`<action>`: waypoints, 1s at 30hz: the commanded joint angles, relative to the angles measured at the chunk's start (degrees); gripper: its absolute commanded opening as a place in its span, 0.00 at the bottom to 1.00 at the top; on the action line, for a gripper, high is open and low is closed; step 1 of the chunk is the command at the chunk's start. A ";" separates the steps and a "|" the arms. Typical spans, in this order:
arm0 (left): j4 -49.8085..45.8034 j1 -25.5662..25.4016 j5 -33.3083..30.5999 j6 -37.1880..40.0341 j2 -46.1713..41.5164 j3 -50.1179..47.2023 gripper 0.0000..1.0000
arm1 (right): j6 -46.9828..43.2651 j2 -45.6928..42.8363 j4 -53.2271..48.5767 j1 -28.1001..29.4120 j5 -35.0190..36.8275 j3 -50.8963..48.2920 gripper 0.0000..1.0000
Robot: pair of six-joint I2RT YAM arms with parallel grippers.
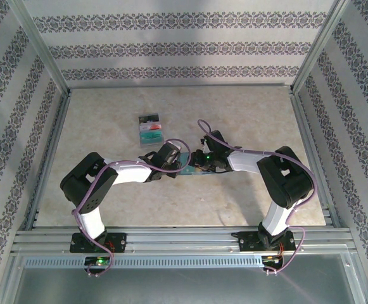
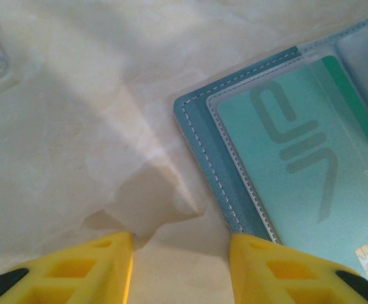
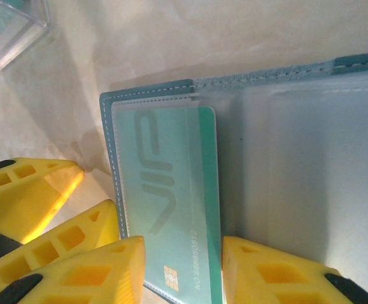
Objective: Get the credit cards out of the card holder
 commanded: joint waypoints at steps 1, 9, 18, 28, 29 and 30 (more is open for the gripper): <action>-1.72 -0.82 3.85 0.09 2.32 0.85 0.44 | -1.59 2.16 -4.63 1.06 4.22 1.27 0.39; -1.71 -0.82 4.20 -0.02 2.81 1.02 0.44 | 0.28 2.99 1.71 0.95 -2.06 0.31 0.34; -2.19 -0.82 3.92 0.26 2.78 0.96 0.44 | 4.89 -0.45 18.34 -1.43 -13.49 -5.14 0.31; -2.66 -0.82 3.87 0.42 2.01 0.83 0.44 | 7.31 0.98 25.88 -2.22 -17.32 -6.72 0.30; -2.78 -0.82 3.93 0.42 1.96 0.86 0.44 | 7.30 1.51 26.03 -2.14 -17.32 -6.65 0.29; -2.75 -0.82 3.91 0.42 1.89 0.84 0.44 | 7.41 2.21 26.42 -2.18 -17.32 -6.63 0.29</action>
